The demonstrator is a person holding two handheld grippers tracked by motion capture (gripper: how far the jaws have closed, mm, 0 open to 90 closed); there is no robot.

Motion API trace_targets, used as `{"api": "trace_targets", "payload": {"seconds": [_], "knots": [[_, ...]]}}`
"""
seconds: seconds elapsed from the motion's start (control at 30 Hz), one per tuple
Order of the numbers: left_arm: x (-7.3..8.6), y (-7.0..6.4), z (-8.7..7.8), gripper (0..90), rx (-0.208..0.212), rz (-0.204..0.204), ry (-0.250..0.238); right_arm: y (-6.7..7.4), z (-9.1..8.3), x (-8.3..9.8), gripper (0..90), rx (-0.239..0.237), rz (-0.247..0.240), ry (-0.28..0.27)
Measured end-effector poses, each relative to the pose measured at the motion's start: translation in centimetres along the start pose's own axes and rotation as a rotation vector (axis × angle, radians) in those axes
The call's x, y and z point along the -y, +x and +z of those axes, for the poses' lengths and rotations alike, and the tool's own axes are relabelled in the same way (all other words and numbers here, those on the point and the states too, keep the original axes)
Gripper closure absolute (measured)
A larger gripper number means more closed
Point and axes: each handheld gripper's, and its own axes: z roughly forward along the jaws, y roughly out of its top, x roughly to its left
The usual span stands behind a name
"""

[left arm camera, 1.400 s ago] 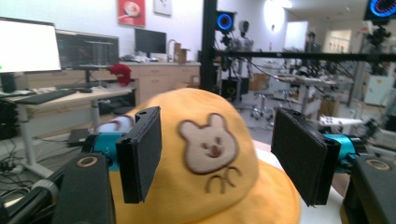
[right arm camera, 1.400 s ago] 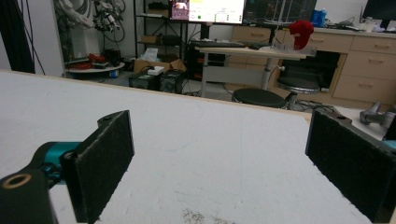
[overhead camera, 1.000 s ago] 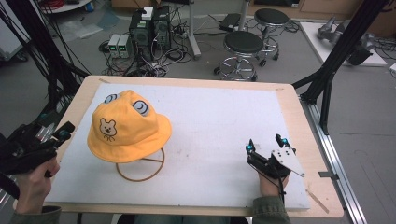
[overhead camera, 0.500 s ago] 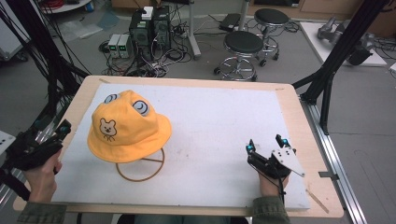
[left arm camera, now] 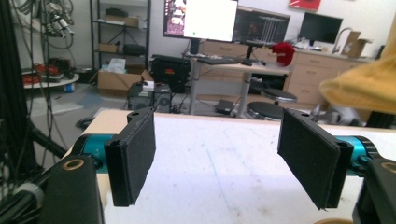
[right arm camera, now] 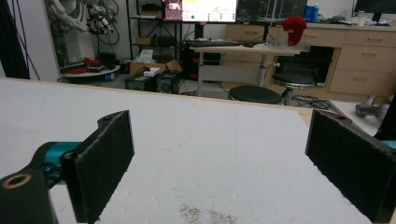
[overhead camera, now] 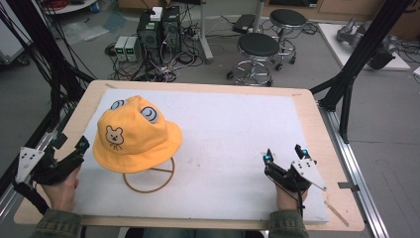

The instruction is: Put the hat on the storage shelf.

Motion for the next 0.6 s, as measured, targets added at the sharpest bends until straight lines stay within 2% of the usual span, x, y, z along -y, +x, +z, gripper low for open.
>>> {"api": "trace_targets", "payload": {"seconds": [0.23, 0.3, 0.37, 0.4, 0.6], "knots": [[1.3, 0.0, 0.1, 26.7, -0.054, 0.019, 0.01, -0.1, -0.1, 0.0, 6.8, 0.007, -0.002, -0.001], [1.5, 0.1, 0.1, 26.5, -0.062, 0.015, 0.015, -0.1, -0.1, 0.0, 6.8, 0.009, 0.0, 0.0], [1.7, -0.1, -0.1, 26.5, -0.061, -0.012, 0.017, -0.1, -0.1, 0.0, 6.8, 0.012, 0.003, 0.005], [1.9, -0.2, -0.3, 26.5, -0.059, -0.014, 0.022, -0.1, -0.1, 0.0, 6.8, 0.012, 0.009, 0.007], [2.5, -0.4, -0.2, 26.5, -0.071, 0.012, 0.039, -0.2, -0.4, 0.1, 6.8, 0.016, 0.013, 0.011]]}}
